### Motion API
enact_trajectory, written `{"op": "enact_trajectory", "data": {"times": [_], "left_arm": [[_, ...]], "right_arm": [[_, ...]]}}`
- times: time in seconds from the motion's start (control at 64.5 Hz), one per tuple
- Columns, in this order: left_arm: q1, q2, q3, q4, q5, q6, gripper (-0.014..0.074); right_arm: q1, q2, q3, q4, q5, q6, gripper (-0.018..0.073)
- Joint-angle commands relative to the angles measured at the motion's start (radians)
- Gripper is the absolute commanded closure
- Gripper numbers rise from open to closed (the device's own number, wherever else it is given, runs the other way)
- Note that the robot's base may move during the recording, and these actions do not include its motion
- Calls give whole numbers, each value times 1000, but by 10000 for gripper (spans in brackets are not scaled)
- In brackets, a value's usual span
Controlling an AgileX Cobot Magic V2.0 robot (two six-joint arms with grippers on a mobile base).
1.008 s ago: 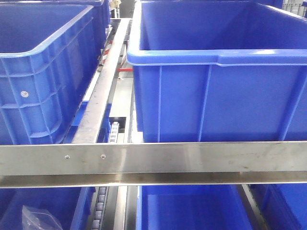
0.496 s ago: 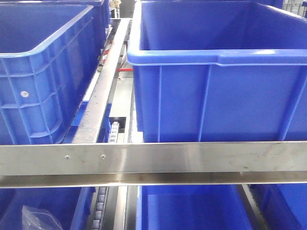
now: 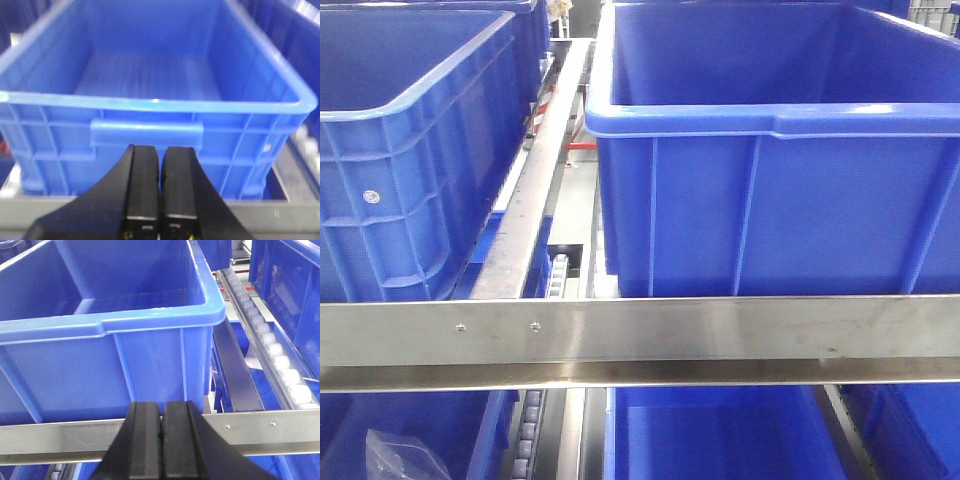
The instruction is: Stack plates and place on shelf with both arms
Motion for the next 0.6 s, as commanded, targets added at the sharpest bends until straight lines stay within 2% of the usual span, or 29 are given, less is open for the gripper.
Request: {"op": "enact_trajectory", "data": {"times": [0.0,0.078,0.124,0.279,0.589], "left_arm": [[-4,-49,47,-12,-192,-2,510],[-4,-96,95,-15,-226,-4,510],[-4,-124,92,-15,-161,-4,510],[-4,-211,92,-9,-97,-4,510],[-8,-206,92,-9,-88,-4,510]], "right_arm": [[-6,-19,1,0,-82,-4,533],[-6,-19,1,0,-82,-4,533],[-6,-19,1,0,-82,-4,533],[-6,-19,1,0,-82,-4,533],[-6,-19,1,0,-81,-4,533]]}}
